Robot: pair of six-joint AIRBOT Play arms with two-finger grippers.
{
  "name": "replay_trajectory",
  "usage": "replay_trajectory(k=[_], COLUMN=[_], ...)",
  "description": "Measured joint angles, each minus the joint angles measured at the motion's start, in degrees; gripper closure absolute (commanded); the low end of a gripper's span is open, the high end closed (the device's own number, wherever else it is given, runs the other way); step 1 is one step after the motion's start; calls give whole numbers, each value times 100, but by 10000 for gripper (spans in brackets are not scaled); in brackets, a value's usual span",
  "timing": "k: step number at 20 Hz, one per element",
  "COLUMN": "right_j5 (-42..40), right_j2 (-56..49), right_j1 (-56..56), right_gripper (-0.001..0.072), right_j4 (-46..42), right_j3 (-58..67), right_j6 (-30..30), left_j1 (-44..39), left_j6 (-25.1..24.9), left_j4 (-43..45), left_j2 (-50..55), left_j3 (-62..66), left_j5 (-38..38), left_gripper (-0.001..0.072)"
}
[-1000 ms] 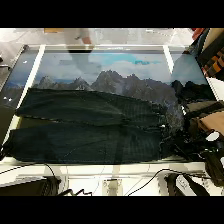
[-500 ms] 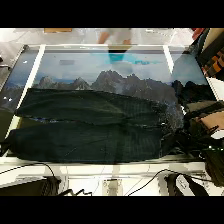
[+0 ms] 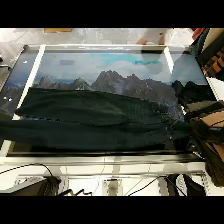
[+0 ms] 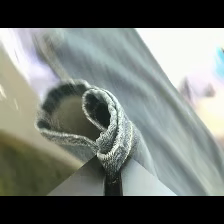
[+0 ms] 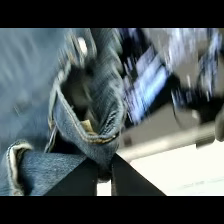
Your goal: Fold the clothes and pants, and hang the long-sleeved shirts on hangers.
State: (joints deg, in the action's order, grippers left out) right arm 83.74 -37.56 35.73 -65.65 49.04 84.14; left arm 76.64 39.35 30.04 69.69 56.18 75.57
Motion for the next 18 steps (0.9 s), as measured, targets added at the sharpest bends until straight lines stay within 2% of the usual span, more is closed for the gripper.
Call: replay_trajectory(k=[3, 5, 11, 14, 18], right_j5=[-671, -1307, -3432, -4586, -5556], right_j2=[-125, -463, -2315, -3128, -3705], right_j1=[-238, -522, -1491, -1749, -1893], right_gripper=[686, 686, 686, 686, 686], right_j4=[282, 389, 890, 1576, 2214], right_j3=[109, 94, 72, 87, 310], right_j6=[232, 474, 1257, 1445, 1537], left_j1=[-640, -1281, -3298, -3928, -4406], left_j6=[522, 1130, 2769, 3442, 3873], left_j4=[474, 940, 1620, 1714, 1759], left_j2=[-302, -337, 317, 848, 1392], left_j3=[42, 50, 151, 380, 883], left_j5=[-1019, -1812, -4009, -4686, -5119], left_gripper=[681, 681, 681, 680, 680])
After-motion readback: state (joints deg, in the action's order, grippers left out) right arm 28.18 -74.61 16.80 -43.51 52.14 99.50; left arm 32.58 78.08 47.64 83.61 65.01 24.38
